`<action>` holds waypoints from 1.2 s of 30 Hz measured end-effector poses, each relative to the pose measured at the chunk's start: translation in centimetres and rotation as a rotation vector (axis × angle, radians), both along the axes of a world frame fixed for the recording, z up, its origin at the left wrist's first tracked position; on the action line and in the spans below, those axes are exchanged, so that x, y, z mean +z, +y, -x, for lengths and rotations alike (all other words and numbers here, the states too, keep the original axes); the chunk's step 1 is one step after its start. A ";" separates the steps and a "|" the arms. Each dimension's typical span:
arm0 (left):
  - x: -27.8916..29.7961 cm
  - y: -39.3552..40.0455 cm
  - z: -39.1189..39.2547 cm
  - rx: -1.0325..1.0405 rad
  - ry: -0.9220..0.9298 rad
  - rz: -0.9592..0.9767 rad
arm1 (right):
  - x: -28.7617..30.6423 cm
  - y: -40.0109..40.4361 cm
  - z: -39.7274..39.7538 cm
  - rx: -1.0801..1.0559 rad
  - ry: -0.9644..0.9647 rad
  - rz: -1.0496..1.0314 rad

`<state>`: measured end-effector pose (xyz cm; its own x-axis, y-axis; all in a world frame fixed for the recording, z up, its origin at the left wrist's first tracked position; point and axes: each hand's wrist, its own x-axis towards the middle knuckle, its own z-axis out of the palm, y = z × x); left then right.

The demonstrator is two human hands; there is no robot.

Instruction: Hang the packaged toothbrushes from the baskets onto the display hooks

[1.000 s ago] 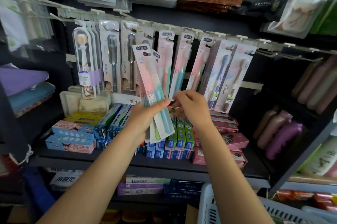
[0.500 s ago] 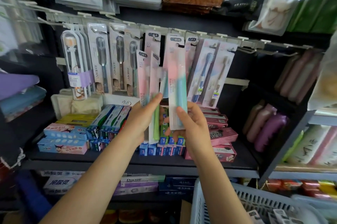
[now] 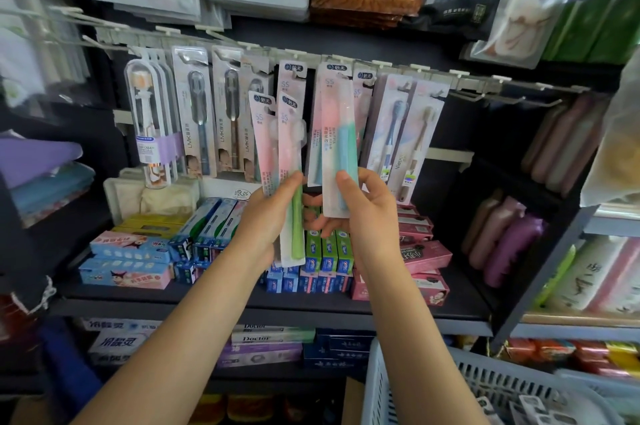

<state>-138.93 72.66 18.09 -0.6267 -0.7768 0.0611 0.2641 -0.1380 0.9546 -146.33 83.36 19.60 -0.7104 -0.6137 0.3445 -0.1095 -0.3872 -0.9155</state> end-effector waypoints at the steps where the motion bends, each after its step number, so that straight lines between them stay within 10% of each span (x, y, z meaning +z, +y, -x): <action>1: 0.0 -0.1 0.0 0.003 0.002 -0.014 | 0.2 0.0 -0.1 -0.005 0.003 -0.003; 36: -2.1 -3.3 2.5 0.018 -0.009 -0.100 | -4.1 -6.3 1.0 -0.165 -0.151 -0.025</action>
